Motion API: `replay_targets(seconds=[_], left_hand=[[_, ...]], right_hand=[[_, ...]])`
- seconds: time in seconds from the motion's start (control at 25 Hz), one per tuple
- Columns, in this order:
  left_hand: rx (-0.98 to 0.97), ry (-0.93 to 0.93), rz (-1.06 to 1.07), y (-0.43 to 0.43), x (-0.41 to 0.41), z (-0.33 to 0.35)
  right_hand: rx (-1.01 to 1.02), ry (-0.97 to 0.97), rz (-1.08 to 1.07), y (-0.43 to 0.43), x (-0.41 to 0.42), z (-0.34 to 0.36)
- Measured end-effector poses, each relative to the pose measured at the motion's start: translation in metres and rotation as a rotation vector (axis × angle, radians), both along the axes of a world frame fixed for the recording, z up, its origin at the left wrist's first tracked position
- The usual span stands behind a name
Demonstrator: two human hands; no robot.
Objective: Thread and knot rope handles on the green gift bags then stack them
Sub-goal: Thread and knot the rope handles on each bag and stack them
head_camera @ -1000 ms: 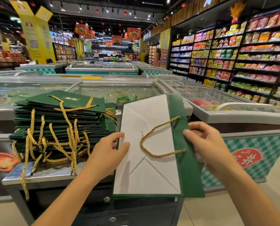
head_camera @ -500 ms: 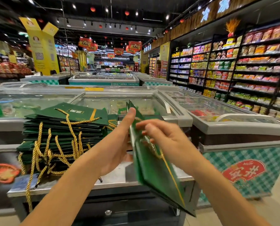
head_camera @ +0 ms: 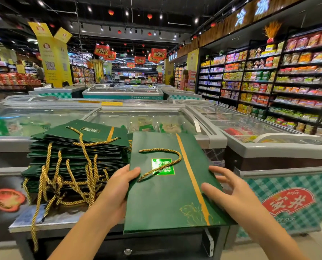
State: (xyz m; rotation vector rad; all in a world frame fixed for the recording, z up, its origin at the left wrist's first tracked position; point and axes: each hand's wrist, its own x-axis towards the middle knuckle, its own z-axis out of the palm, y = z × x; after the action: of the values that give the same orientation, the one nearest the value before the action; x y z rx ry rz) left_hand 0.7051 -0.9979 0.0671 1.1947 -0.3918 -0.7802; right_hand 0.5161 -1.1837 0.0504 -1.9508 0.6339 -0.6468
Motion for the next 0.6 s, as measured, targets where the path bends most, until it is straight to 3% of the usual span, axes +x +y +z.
replay_targets(seconds=[0.16,0.28,0.44,0.6], left_hand=[[0.127,-0.095,0.003,-0.029,0.007,0.013],[0.289,-0.334,0.032,-0.061,0.031,0.017],[0.54,-0.654,0.048,-0.107,0.066,0.02],[0.676,-0.764,0.099,-0.137,0.086,0.016]], right_hand=[[0.072,-0.183,-0.025,-0.024,0.013,-0.002],[0.113,-0.207,-0.092,-0.056,0.039,0.006],[0.029,-0.105,-0.099,-0.106,0.08,0.009],[-0.206,0.093,-0.074,-0.127,0.116,0.011]])
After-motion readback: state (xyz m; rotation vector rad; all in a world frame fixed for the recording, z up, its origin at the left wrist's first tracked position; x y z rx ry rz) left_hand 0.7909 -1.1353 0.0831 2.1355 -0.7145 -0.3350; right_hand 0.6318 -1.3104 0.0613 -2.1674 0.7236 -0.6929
